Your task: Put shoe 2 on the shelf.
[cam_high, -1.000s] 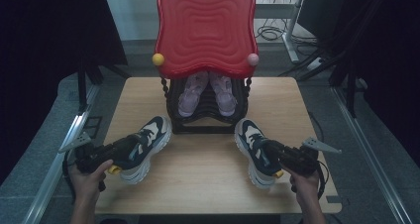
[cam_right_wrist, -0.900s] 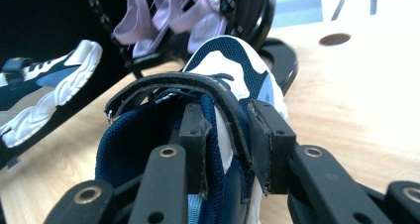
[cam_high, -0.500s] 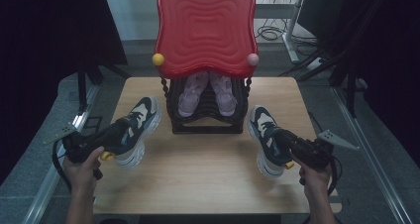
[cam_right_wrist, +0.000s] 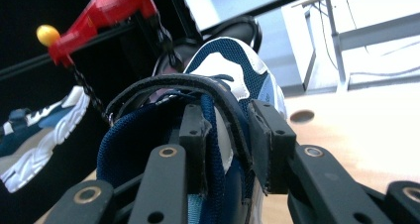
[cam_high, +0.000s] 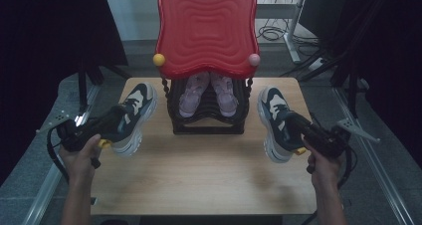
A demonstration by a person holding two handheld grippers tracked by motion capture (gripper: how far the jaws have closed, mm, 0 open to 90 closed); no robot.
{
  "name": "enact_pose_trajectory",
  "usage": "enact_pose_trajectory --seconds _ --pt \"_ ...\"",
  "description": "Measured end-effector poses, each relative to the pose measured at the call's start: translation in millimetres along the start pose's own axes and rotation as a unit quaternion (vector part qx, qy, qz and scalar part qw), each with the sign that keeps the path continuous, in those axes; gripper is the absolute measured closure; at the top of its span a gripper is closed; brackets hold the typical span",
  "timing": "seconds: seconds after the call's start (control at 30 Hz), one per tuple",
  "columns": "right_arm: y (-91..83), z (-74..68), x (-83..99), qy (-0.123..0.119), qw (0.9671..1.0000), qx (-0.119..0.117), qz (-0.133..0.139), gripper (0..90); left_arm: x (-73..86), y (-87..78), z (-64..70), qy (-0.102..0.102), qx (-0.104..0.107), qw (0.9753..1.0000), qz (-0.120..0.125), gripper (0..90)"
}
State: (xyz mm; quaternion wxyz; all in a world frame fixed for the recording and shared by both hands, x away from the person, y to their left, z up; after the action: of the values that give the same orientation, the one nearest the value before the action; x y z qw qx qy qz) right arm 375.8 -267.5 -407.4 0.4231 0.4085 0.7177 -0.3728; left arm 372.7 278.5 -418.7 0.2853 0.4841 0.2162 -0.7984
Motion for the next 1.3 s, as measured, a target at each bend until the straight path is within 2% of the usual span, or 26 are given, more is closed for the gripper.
enact_pose_trajectory --seconds 0.17,0.33,0.43,0.6,0.8,1.1,1.3 --pt "1.9 -5.8 -24.0 -0.004 0.9999 -0.003 0.015 69.6 -17.8 5.1 7.6 0.008 0.013 0.9999 0.005 70.6" --pt "5.9 -13.1 -40.2 -0.018 0.9996 0.001 0.021 69.6 -30.3 8.0 10.5 0.017 0.009 0.9998 0.009 70.6" --pt "7.7 -15.2 -47.6 -0.015 0.9995 0.003 0.026 69.5 -36.5 8.9 11.5 0.019 0.009 0.9997 0.015 70.6" --pt "11.5 -19.3 -57.9 -0.003 0.9995 -0.009 0.031 69.5 -47.9 11.3 12.9 0.023 0.007 0.9996 0.017 70.6" --pt "12.2 -19.6 -68.2 -0.009 0.9992 0.001 0.039 69.4 -65.3 12.2 11.5 0.018 0.007 0.9994 0.029 70.6" --pt "15.1 -17.6 -80.6 -0.005 0.9988 0.005 0.048 69.4 -87.4 16.4 17.6 0.024 0.010 0.9987 0.044 70.6" --pt "16.5 -20.7 -91.3 -0.006 0.9984 0.004 0.056 69.4 -102.7 21.8 21.4 0.040 -0.001 0.9984 0.041 70.5"
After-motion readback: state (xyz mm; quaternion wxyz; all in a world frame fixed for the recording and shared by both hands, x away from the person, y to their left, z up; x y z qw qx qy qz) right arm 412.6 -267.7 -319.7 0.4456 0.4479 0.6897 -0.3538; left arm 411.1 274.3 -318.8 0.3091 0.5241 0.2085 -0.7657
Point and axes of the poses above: each handheld gripper's, and its own axes: y roughly forward along the jaws, x roughly out of its underside, z roughly to its right, the point moved 10 cm from there along y, roughly forward along the jaws, and after that the axes turned 13 degrees about x, right-handed, at the moved point
